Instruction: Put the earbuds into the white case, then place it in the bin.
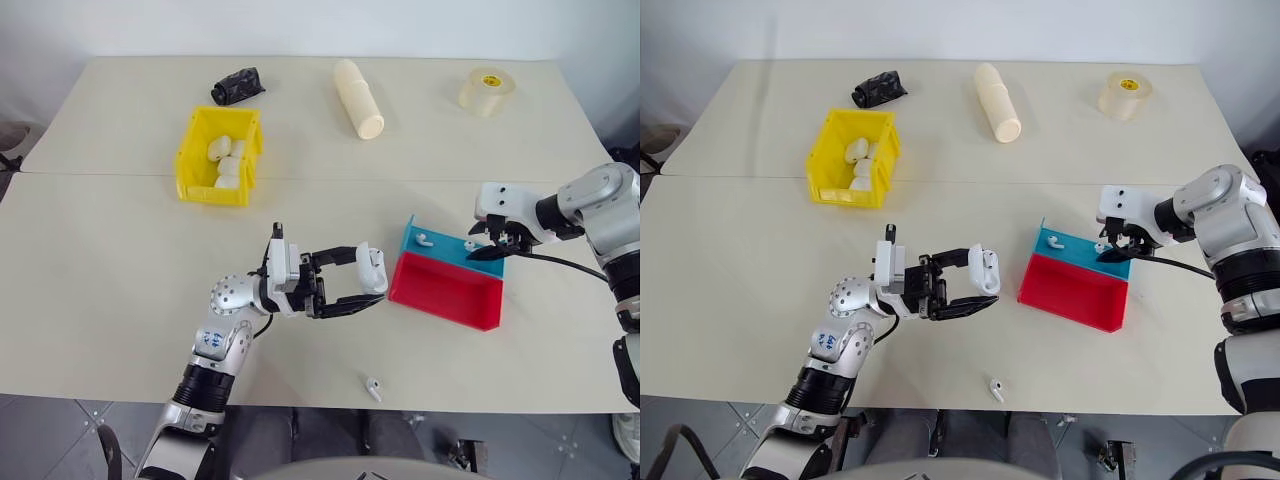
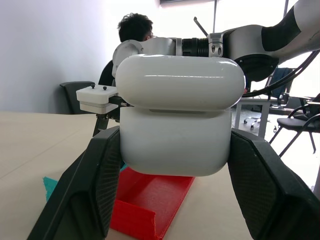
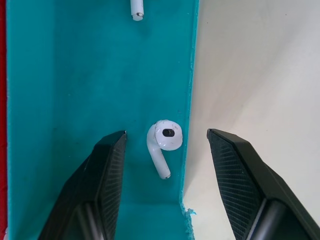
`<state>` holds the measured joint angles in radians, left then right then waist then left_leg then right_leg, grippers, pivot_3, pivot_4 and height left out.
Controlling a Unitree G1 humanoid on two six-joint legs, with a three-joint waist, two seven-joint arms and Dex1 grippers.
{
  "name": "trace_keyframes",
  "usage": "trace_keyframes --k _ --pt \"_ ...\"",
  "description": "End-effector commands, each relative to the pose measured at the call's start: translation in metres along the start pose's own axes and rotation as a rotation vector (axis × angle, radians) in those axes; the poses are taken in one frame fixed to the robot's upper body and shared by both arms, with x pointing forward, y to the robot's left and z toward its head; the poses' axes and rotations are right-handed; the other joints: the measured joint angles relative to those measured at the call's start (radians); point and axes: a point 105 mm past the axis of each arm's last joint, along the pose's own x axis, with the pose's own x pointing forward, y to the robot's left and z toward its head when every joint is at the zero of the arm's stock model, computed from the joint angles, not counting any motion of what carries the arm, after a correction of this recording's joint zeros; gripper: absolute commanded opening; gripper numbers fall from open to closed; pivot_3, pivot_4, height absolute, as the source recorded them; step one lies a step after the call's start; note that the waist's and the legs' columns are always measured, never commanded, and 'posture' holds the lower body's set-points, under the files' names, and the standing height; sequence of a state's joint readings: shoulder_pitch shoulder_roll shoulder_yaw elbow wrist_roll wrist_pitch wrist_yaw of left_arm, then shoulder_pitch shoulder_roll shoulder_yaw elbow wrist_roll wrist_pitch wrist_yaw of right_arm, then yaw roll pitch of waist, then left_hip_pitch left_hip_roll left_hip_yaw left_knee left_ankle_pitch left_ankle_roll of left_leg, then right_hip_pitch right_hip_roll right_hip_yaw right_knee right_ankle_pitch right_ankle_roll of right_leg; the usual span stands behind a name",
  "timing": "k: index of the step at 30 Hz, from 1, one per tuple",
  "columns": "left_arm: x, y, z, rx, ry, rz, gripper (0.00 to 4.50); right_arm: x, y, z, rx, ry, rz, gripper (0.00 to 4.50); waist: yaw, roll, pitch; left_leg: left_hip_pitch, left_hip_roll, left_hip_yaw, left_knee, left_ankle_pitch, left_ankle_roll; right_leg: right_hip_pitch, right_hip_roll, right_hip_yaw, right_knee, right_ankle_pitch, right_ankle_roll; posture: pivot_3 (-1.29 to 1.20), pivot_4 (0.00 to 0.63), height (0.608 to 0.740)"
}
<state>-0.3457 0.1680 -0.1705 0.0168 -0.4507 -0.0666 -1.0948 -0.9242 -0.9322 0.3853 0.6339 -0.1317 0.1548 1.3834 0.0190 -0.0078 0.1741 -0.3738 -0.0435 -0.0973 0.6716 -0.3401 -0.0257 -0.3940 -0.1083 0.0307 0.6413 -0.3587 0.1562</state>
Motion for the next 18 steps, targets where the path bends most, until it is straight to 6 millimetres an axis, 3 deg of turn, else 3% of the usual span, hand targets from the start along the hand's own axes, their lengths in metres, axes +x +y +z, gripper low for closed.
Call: trace_keyframes --k 1,3,6,8,18 --pt "0.0034 0.0 0.0108 0.048 -0.028 -0.015 2.8 0.001 0.002 -0.008 0.016 0.02 0.002 2.63 0.0 0.0 0.0 0.0 0.0 0.0 0.0 0.0 0.0 0.0 0.0 0.0 0.0 0.0 0.0 0.0 0.15 0.74" --pt "0.0032 0.0004 0.0112 0.049 -0.028 -0.015 2.8 0.0015 0.0021 -0.0082 0.014 0.02 0.004 2.63 0.0 0.0 0.0 0.0 0.0 0.0 0.0 0.0 0.0 0.0 0.0 0.0 0.0 0.0 0.0 0.0 0.15 0.74" --pt "0.0026 0.0005 0.0119 0.052 -0.027 -0.014 2.8 0.0013 0.0047 -0.0089 0.017 0.024 0.025 2.1 0.0 0.0 0.0 0.0 0.0 0.0 0.001 0.0 0.0 0.0 0.0 0.0 0.0 0.0 0.0 0.0 0.15 0.74" --pt "0.0021 0.0005 0.0122 0.053 -0.027 -0.012 2.8 0.0014 0.0048 -0.0093 0.022 0.025 0.027 1.51 0.0 0.0 0.0 0.0 0.0 0.0 0.001 0.0 0.0 0.0 0.0 0.0 0.0 0.0 0.0 0.0 0.15 0.74" --pt "0.001 0.0011 0.0127 0.053 -0.027 -0.008 2.8 0.0025 0.0024 -0.0096 0.021 0.027 0.014 1.51 0.001 0.0 0.0 0.0 0.0 0.0 0.002 0.0 0.0 0.001 0.0 0.0 0.001 0.0 0.0 0.0 0.15 0.74"
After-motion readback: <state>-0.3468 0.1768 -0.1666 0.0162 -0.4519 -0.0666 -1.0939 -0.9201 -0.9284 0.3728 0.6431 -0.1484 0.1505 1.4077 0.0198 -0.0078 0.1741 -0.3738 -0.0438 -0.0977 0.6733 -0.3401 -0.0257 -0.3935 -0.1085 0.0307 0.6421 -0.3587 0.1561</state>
